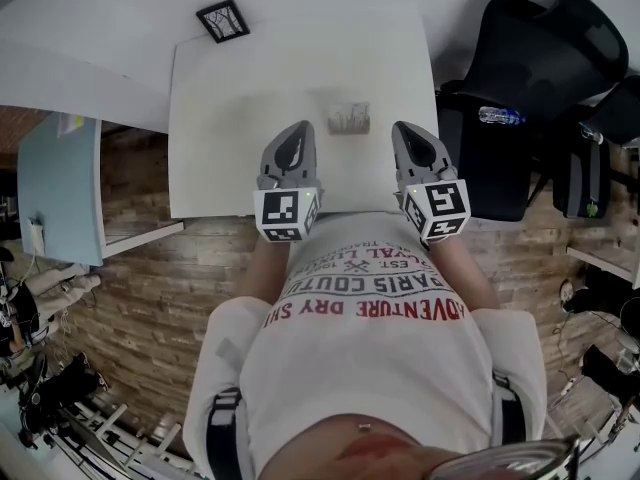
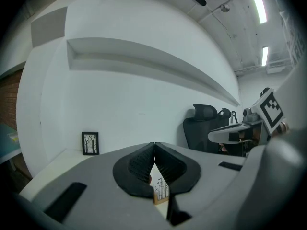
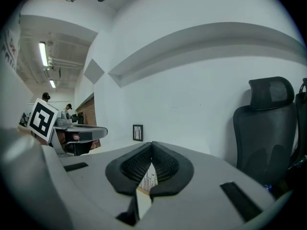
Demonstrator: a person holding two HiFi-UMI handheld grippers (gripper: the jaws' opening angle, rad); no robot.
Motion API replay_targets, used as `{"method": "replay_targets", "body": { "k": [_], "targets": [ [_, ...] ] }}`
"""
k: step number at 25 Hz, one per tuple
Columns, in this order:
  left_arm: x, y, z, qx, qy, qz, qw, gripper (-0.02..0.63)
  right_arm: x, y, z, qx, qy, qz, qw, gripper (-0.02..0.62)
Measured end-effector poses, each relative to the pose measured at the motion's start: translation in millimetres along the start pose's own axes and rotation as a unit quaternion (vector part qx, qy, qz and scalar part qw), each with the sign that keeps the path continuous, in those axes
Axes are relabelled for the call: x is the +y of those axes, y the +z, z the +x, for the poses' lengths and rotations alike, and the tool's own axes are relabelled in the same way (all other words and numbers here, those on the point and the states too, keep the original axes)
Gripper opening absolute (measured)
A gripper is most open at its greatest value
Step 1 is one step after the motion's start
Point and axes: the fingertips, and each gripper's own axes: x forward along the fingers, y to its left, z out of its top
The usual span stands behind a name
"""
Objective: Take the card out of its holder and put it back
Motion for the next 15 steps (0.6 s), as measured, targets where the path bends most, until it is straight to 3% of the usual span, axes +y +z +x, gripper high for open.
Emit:
{"method": "replay_targets", "body": {
  "k": [15],
  "targets": [
    [-5.4, -0.5, 0.8, 0.007, -0.013, 0.015, 0.9998, 0.026, -7.5, -6.5, -3.1, 0.015, -0.028, 0.020, 0.999, 0.025]
  ]
}}
